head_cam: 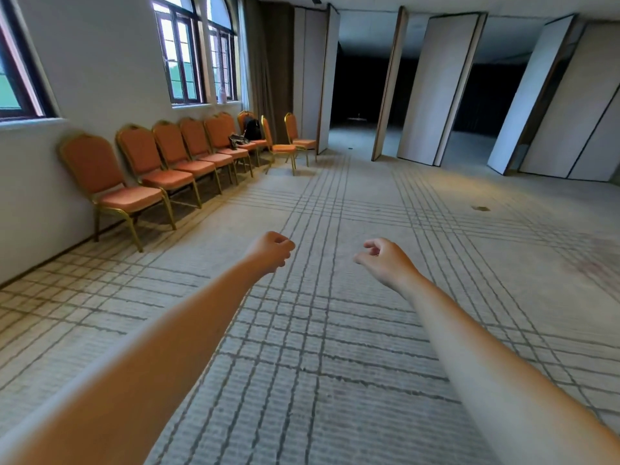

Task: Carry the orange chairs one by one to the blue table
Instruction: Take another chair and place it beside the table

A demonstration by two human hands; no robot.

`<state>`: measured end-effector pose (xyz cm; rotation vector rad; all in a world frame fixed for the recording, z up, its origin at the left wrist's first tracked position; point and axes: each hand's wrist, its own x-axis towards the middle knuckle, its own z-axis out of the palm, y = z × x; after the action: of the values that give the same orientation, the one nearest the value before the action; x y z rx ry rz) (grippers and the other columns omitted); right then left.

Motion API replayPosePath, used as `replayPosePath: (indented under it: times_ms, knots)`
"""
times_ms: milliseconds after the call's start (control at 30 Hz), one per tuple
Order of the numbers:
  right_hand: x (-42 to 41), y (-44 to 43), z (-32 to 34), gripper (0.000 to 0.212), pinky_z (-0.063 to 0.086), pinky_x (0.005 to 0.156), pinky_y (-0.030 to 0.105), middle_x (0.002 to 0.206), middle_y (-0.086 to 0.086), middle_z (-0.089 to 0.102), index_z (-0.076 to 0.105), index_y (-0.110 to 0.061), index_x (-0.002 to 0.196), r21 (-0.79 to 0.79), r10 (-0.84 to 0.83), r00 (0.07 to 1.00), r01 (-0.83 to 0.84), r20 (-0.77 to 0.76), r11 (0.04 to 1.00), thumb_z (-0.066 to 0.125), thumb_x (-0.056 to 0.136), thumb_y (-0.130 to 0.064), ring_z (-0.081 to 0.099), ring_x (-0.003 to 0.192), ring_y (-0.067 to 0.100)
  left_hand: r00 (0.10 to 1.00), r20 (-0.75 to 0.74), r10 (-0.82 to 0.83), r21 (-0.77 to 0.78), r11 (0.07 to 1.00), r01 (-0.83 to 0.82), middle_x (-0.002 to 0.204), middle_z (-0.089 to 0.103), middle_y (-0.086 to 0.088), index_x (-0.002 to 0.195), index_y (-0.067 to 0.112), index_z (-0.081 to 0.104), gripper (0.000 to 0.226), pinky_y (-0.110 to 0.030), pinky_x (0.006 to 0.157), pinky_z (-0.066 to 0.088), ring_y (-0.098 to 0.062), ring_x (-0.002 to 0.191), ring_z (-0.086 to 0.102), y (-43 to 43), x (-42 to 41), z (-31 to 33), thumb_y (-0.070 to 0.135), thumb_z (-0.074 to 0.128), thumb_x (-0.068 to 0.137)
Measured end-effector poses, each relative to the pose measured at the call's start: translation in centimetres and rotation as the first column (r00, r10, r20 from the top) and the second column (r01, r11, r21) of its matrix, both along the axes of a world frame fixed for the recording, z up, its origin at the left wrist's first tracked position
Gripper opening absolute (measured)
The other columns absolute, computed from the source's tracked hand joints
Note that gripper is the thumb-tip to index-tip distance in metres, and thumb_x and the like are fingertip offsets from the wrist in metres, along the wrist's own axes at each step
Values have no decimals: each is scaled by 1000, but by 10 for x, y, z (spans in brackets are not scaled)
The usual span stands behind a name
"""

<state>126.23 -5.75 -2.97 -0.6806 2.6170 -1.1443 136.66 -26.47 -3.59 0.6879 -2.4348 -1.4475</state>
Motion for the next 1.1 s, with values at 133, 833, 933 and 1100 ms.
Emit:
replayPosePath:
  times_ms: [133, 833, 933, 1100]
  knots:
    - [-91, -62, 3, 55, 41, 91, 33, 129, 4, 50, 45, -13, 141, 0, -1, 1000, 1, 30, 1000, 61, 93, -36, 47, 104, 16, 1000, 1, 1, 0, 1000, -1, 95, 62, -13, 97, 11, 59, 15, -32, 68, 41, -23, 82, 53, -64, -94, 2, 23, 50, 99]
    - [-612, -282, -15, 56, 41, 95, 31, 139, 4, 51, 48, -16, 141, 22, 6, 997, -7, 75, 1000, 60, 91, -38, 51, 117, 19, 995, 73, 73, -71, 995, -68, 81, 56, -10, 84, 15, 56, 15, -30, 66, 36, -21, 73, 50, -298, -602, -23, 26, 53, 94]
    - [-702, -317, -10, 55, 42, 99, 34, 139, 4, 51, 49, -16, 139, 30, 20, 998, -22, 67, 999, 61, 90, -38, 52, 122, 21, 992, 46, 115, -77, 991, -111, 80, 62, -7, 79, 16, 63, 20, -31, 67, 42, -22, 73, 57, -330, -687, -19, 28, 54, 92]
    - [-801, -364, -11, 54, 45, 91, 32, 134, 3, 52, 49, -16, 137, 37, 54, 997, -56, 48, 998, 61, 90, -37, 55, 105, 17, 984, 31, 177, -72, 982, -175, 97, 67, -4, 103, 19, 65, 20, -30, 73, 47, -21, 83, 62, -376, -776, -18, 32, 55, 93]
